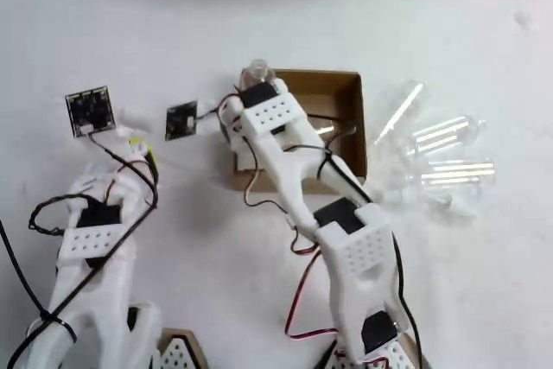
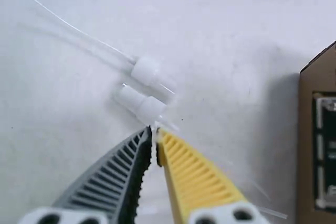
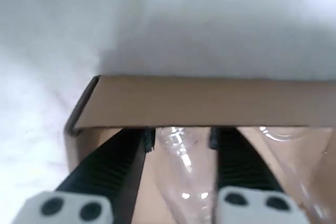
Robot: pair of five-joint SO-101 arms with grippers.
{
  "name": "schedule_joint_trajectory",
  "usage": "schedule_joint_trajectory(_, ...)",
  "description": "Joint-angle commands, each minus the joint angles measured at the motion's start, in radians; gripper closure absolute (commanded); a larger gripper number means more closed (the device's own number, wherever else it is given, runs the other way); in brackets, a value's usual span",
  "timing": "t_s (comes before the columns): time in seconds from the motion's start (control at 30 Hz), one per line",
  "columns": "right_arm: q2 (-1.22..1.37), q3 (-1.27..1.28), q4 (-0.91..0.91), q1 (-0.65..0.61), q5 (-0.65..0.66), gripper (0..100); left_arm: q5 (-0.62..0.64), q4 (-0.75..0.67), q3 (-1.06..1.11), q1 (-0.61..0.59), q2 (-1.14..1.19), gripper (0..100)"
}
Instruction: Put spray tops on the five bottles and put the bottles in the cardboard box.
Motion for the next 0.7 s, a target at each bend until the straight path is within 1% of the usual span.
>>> schedule_joint_trajectory(0.0,-0.008,-0.071,-0.015,0.022,0.015,94.3,0.015,-0.029,-0.011,0.018,-0.013,98)
schedule_joint_trajectory(0.07,-0.016,-0.075,-0.015,0.022,0.015,97.9,0.015,-0.029,-0.011,0.018,-0.013,98)
schedule_joint_trajectory(0.17,-0.028,-0.091,-0.008,0.022,0.012,98.0,0.015,-0.029,-0.011,0.018,-0.013,98)
schedule_joint_trajectory(0.3,-0.073,-0.15,0.021,0.024,-0.069,98.0,0.015,-0.029,-0.011,0.018,-0.013,98)
schedule_joint_trajectory(0.5,-0.183,-0.252,0.108,0.042,-0.124,98.2,0.015,-0.029,-0.011,0.018,-0.013,98)
schedule_joint_trajectory(0.57,-0.225,-0.269,0.128,0.071,-0.152,98.2,0.015,-0.029,-0.011,0.018,-0.013,98)
schedule_joint_trajectory(0.67,-0.288,-0.275,0.128,0.122,-0.227,98.2,0.015,-0.029,-0.011,0.018,-0.013,98)
